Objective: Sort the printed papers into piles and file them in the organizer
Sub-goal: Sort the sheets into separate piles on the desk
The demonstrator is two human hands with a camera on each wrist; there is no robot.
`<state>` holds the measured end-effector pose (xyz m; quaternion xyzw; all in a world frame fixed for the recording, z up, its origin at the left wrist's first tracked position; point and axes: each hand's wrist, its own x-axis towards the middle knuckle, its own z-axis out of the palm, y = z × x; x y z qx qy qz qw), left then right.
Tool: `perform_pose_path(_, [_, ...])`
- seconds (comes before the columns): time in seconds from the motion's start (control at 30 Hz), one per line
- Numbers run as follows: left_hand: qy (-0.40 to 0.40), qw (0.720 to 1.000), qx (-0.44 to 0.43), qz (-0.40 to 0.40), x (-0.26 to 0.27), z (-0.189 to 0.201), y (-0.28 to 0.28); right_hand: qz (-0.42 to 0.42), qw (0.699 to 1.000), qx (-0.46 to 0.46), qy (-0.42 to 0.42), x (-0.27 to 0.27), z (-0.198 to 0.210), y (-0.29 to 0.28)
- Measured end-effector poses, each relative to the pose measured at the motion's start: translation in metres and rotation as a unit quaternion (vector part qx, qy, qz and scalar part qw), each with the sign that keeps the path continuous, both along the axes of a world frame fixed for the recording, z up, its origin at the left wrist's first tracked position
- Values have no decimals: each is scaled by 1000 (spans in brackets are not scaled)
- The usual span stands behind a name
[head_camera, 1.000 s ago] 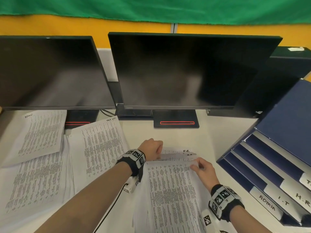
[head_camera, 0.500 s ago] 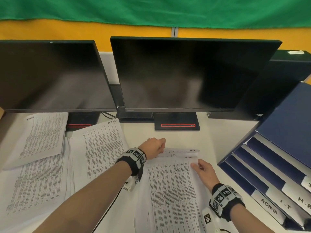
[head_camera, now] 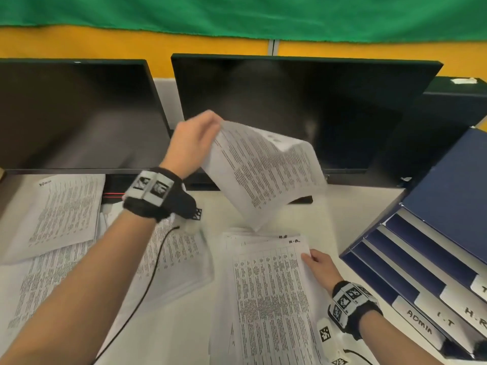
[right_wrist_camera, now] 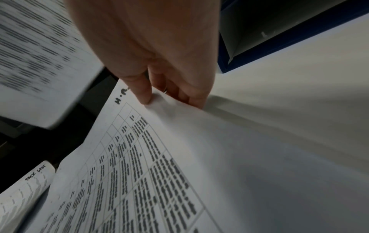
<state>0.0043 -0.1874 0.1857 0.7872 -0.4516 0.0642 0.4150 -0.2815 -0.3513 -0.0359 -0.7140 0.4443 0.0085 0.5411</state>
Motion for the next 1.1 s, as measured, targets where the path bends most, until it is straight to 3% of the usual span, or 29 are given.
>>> perform_pose_path(0.13, [75, 992, 96, -27, 31, -5, 18, -34, 998, 52, -8, 0, 16, 4])
perform_pose_path(0.23, [127, 963, 208, -112, 23, -45, 19, -55, 994, 95, -11, -1, 14, 3])
perform_pose_path(0.37, [118, 924, 318, -175, -23, -117, 10, -97, 978, 179, -48, -8, -1, -6])
perform_pose_path(0.5, [166, 917, 328, -153, -63, -177, 1, -92, 966, 222, -93, -4, 21, 6])
perform_pose_path(0.63, [209, 922, 306, -108, -83, -204, -7, -42, 973, 205, -98, -5, 27, 13])
perform_pose_path(0.77, [227, 915, 315, -114, -84, -210, -9, -15, 990, 111, -83, -9, 21, 14])
perform_pose_path(0.97, [209, 910, 351, -68, -74, -207, -9, -43, 972, 189, -132, -17, 25, 18])
perform_pose_path(1.1, [231, 902, 358, -75, -73, -210, -10, -8, 985, 125, -121, -17, 18, 15])
